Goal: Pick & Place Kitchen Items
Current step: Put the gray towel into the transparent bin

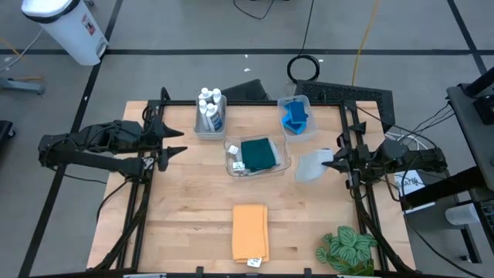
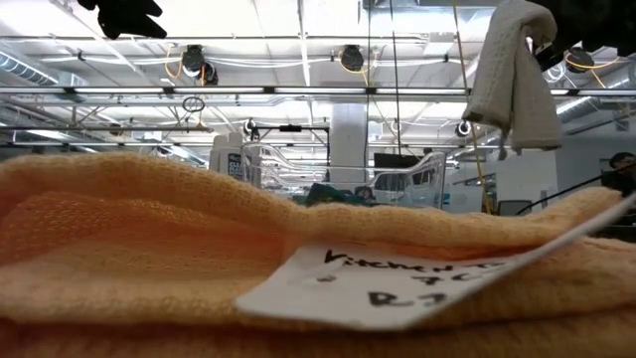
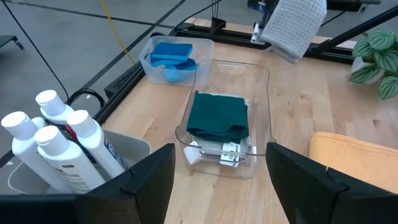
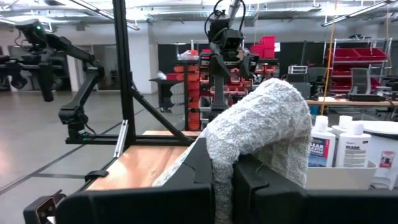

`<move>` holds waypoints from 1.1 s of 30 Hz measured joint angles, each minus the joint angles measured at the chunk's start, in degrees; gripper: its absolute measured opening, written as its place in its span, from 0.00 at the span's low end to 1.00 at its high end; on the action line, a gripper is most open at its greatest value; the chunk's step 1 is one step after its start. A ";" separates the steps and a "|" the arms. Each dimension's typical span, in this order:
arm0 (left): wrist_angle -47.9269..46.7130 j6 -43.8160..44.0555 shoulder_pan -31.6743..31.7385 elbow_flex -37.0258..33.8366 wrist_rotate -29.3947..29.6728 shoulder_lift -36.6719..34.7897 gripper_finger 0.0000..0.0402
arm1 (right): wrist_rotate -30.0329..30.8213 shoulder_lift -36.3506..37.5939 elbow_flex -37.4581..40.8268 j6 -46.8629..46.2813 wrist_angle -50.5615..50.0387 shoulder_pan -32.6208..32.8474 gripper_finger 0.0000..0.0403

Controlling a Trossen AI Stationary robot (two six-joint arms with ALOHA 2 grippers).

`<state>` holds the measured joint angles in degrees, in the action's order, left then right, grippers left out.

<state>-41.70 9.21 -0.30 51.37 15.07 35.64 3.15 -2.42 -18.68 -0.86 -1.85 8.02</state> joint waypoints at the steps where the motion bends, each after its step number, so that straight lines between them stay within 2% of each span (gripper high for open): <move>1: -0.01 0.00 0.00 0.00 0.00 0.00 0.64 | 0.03 0.00 0.00 0.00 -0.03 -0.01 0.00; 11: -0.01 0.00 0.00 0.00 0.00 0.00 0.64 | 6.39 -1.19 0.00 -0.44 -0.60 -0.02 0.00; 17: 0.00 0.00 0.00 0.00 0.00 -0.01 0.64 | 13.75 -7.33 0.00 -2.54 3.70 -0.04 0.00; 21: 0.00 0.00 0.00 0.00 0.01 0.00 0.64 | 14.85 -17.19 -0.03 -4.16 15.29 -0.06 0.00; 26: 0.01 0.00 0.00 0.00 0.00 0.00 0.64 | 14.76 -35.07 -1.70 -4.11 28.59 -1.47 0.00; 29: 0.01 0.00 0.00 0.00 0.00 0.00 0.64 | 13.09 -45.15 -7.83 -4.08 29.14 -3.90 0.00; 33: 0.00 0.00 0.00 0.00 0.00 0.00 0.64 | 4.04 -56.95 -18.40 -4.48 25.83 -7.95 0.00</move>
<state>-41.71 9.21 -0.30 51.37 15.07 35.64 7.19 -59.37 -37.07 -5.34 23.99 0.08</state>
